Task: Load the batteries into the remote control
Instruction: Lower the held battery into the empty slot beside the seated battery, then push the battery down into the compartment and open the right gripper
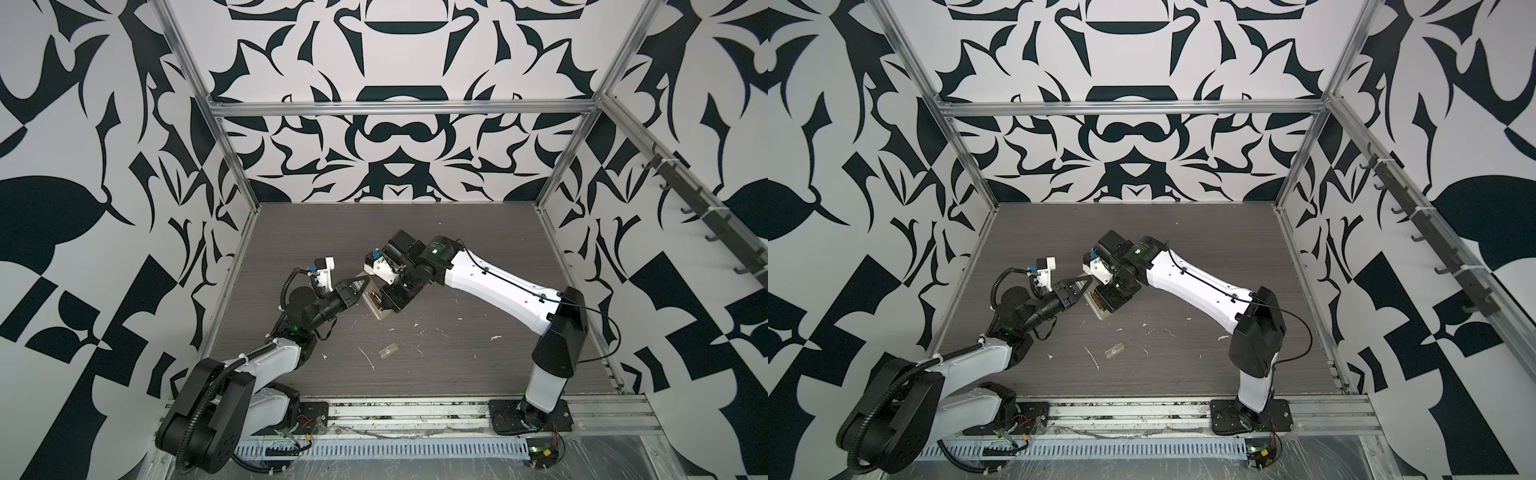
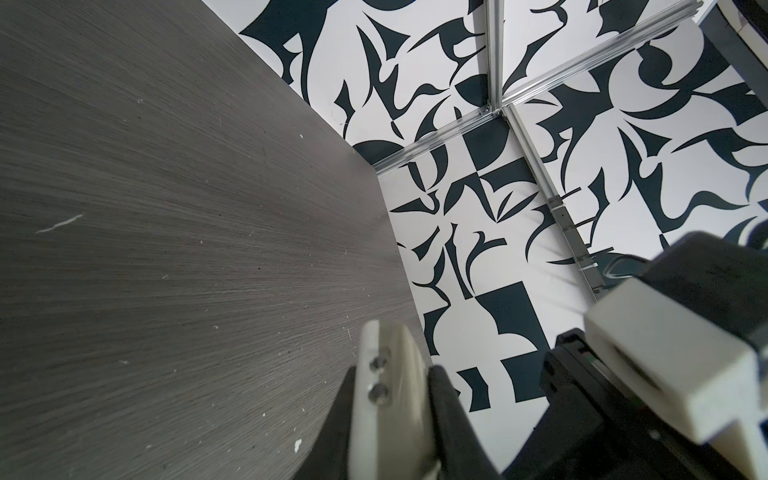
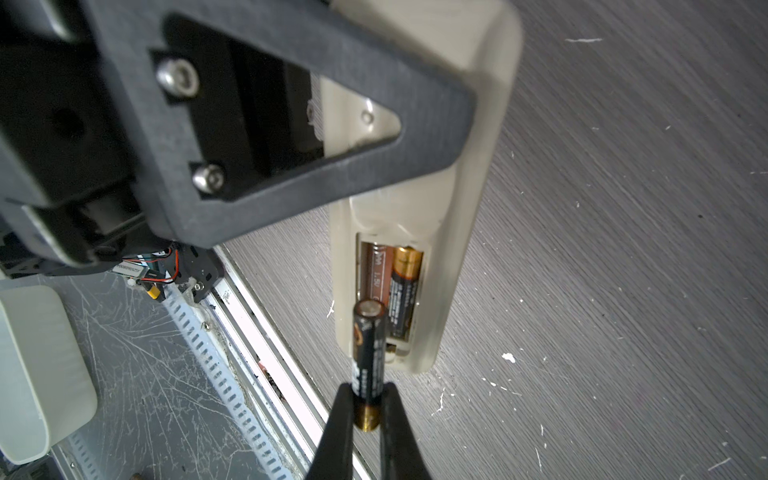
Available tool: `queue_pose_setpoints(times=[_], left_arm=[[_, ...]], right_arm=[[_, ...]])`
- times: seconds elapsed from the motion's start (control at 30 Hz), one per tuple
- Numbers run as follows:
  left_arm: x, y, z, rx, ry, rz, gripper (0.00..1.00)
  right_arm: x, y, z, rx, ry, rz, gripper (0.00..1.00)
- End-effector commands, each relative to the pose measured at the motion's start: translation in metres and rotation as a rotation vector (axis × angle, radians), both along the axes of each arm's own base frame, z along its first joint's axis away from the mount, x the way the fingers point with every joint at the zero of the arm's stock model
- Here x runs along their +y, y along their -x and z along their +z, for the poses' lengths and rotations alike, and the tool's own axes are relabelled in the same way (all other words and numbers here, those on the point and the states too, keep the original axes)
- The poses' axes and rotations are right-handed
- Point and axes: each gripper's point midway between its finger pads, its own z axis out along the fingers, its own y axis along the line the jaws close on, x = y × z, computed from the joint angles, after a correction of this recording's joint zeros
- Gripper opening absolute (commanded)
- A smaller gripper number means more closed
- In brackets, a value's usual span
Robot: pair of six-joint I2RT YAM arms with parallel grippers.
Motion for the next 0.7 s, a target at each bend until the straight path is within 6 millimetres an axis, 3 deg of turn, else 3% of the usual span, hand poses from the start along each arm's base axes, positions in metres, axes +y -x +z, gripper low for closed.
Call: queue_pose_setpoints(times=[0.0,0.67], left_arm=[[0.0022,0.0023,0.0168,-0.056,0.042,0.011,0.00],[0.0052,0.0061,0.0190,-0.067,0.062,0.020,0.00]], right_arm=[[0.0032,0.0003,0.0128,-0.015,-0.013,-0.003,0.01],[0.0086,-0.0001,0.0055,-0.027,0.049,-0.013,0.01]])
